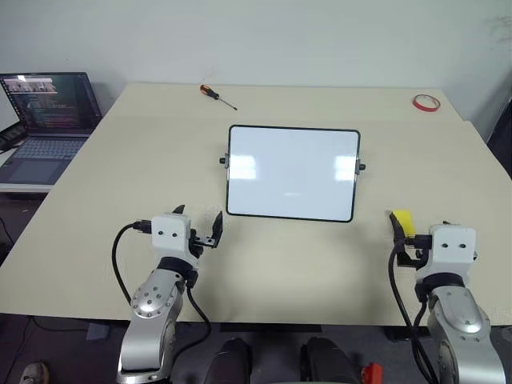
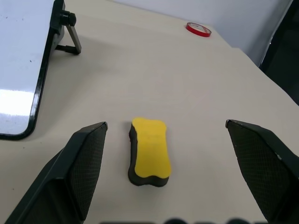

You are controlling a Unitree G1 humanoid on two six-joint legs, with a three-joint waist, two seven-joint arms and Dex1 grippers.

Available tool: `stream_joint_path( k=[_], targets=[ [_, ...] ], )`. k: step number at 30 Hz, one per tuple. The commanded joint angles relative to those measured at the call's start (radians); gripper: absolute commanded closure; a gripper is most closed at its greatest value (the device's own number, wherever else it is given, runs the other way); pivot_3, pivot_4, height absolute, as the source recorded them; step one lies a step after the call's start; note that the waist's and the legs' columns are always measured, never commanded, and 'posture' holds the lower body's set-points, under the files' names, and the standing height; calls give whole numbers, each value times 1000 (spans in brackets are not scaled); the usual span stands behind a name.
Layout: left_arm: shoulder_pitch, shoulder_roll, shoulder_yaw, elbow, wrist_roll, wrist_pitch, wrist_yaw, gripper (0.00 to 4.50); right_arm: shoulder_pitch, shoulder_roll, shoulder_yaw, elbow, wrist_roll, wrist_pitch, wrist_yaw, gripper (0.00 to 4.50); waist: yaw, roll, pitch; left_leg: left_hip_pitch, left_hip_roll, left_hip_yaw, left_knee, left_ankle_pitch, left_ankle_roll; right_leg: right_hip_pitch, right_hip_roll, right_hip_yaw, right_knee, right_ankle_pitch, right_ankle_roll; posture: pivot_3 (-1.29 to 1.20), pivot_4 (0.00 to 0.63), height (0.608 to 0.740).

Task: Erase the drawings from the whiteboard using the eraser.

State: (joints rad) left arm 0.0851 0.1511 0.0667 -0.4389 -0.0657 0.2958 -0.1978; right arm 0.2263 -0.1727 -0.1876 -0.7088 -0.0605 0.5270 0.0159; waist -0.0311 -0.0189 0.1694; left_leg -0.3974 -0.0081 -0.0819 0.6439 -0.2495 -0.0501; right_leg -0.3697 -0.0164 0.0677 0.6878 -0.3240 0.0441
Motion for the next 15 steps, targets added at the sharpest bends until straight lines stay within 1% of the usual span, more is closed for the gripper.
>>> stream_joint_path(
  k=[1,5,8,12,15],
  targets=[
    [-25,-5,-16,-47,6,-18,19,0,0,5,-25,-5,-16,-54,-19,54,0,0,0,0,0,0,0,0,0,0,0,0,0,0,0,0,150,740],
    [-38,-10,-47,-47,16,-18,33,0,8,4,-66,-5,-3,-42,-26,54,0,0,0,0,0,0,0,0,0,0,1,0,0,0,0,0,150,740],
    [-32,-4,-45,-43,14,-21,37,0,28,3,-72,-25,-10,-30,-24,54,0,0,0,0,0,0,0,0,0,0,0,0,-1,0,0,0,150,740],
    [-11,-2,-57,-38,-1,-20,25,0,114,31,-51,-112,-31,7,-35,54,1,0,0,0,1,0,-1,0,0,0,0,0,-1,0,0,0,150,740],
    [-17,-20,-98,-61,6,-1,35,0,116,25,-70,-145,-31,37,-22,54,1,0,0,0,0,0,-1,0,0,0,0,0,-1,0,0,0,150,740]
  ],
)
